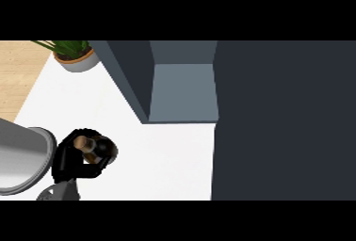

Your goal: Pick up the wine, place it into the cabinet and close the cabinet

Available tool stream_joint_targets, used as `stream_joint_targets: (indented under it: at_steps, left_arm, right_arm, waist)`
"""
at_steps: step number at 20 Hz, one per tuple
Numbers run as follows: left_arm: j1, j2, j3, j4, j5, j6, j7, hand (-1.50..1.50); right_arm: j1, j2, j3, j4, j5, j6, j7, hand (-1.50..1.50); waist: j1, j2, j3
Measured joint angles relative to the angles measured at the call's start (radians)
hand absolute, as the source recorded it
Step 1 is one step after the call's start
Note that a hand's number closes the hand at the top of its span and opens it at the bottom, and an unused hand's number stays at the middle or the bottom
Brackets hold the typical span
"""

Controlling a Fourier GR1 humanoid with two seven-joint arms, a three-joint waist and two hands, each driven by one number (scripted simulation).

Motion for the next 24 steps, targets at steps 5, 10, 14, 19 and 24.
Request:
stream_joint_targets:
  at_steps: [5, 10, 14, 19, 24]
  left_arm:
    - [0.131, -0.011, -0.054, -0.195, -0.030, 0.029, 0.034, 1.50]
    - [0.231, -0.031, -0.085, -0.325, -0.073, 0.078, -0.007, 1.50]
    - [0.266, -0.049, -0.095, -0.424, -0.091, 0.124, -0.016, 1.50]
    - [0.326, -0.068, -0.141, -0.644, -0.038, 0.100, 0.113, 1.50]
    - [0.347, -0.091, -0.206, -0.818, -0.024, 0.118, 0.259, 1.50]
  right_arm:
    - [0.019, 0.009, 0.009, 0.003, 0.001, 0.010, -0.016, -1.50]
    - [0.014, 0.014, 0.025, 0.000, 0.003, 0.001, -0.009, -1.50]
    - [0.016, 0.013, 0.030, -0.001, 0.004, 0.002, -0.005, -1.50]
    - [0.022, 0.010, 0.016, 0.002, 0.002, 0.011, -0.010, -1.50]
    - [0.025, 0.015, 0.018, 0.006, 0.003, 0.016, -0.023, -1.50]
  waist:
    - [0.007, -0.001, 0.000]
    - [0.007, 0.001, -0.001]
    - [0.006, 0.002, -0.002]
    - [0.007, 0.001, -0.002]
    - [0.006, 0.002, -0.002]
